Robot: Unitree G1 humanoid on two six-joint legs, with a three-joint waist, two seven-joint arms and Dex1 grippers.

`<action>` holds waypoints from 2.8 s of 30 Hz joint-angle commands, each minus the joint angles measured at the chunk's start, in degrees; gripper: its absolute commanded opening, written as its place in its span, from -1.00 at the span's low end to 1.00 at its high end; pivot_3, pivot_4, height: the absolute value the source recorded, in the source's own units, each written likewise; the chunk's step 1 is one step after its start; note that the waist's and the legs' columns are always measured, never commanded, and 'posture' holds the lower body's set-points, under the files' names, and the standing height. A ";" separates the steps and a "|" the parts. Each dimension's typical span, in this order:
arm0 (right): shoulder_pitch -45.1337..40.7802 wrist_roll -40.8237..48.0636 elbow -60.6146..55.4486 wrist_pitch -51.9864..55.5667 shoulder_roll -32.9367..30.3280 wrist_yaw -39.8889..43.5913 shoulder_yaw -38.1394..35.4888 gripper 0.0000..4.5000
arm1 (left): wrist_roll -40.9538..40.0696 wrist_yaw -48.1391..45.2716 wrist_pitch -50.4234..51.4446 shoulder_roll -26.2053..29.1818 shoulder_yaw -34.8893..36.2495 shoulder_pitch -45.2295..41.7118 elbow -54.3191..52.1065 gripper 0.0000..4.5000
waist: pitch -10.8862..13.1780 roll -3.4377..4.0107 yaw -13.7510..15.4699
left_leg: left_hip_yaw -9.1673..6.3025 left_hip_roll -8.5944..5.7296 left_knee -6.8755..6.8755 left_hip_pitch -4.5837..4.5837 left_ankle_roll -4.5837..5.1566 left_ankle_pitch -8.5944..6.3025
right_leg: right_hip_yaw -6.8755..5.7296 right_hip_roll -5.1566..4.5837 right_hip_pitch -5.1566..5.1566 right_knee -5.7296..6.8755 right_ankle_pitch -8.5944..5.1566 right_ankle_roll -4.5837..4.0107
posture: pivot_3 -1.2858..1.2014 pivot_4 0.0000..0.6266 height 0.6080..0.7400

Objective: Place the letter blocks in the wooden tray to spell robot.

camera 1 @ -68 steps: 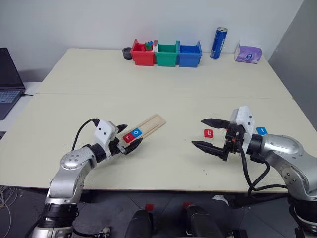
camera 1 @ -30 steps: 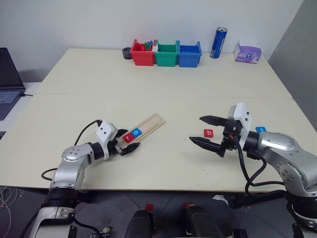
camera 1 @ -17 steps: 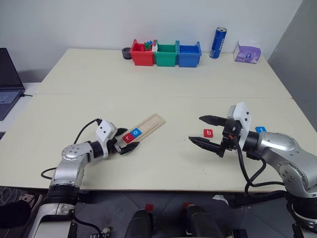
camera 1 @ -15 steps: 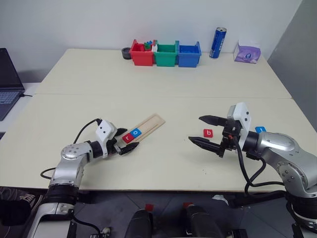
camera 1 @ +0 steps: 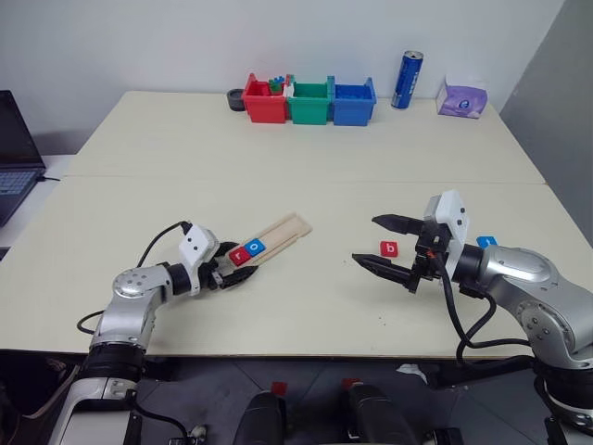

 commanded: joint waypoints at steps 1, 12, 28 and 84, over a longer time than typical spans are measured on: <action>-0.88 0.97 -1.02 -0.60 -0.71 0.52 -1.21 1.00 | -0.19 -6.99 -0.73 0.70 -4.12 -1.25 -3.52 0.51 | 0.00 0.00 0.17 | 0.00 -0.01 0.01 -0.01 0.00 0.00 | -0.01 0.00 0.00 0.00 0.00 0.00 | 0.03 -0.52 1.00; -0.78 0.68 -0.78 -0.82 -1.48 0.98 -1.41 1.00 | 3.21 -21.49 -11.60 1.56 -10.01 -10.56 8.73 0.51 | 0.00 0.00 0.06 | 0.01 -0.02 0.02 -0.03 0.00 0.00 | -0.01 0.04 -0.01 0.00 0.00 0.00 | 0.03 -0.52 1.00; -0.36 0.37 -1.02 -0.55 -2.08 -0.21 -2.00 1.00 | 7.34 -23.43 -26.67 -4.23 -10.19 -19.91 28.73 0.51 | 0.00 -0.01 0.21 | 0.00 -0.06 0.09 -0.08 0.01 0.00 | -0.02 0.02 0.00 -0.01 0.02 0.03 | 0.03 -0.52 1.00; -0.64 -18.72 6.43 24.42 30.10 -47.24 -3.20 1.00 | -5.43 11.10 15.91 -3.47 -4.33 13.55 -42.59 0.99 | -0.02 0.04 -0.15 | 0.00 0.03 -0.01 -0.02 -0.01 0.01 | 0.07 0.02 -0.05 0.03 0.01 0.02 | 0.03 -0.52 1.00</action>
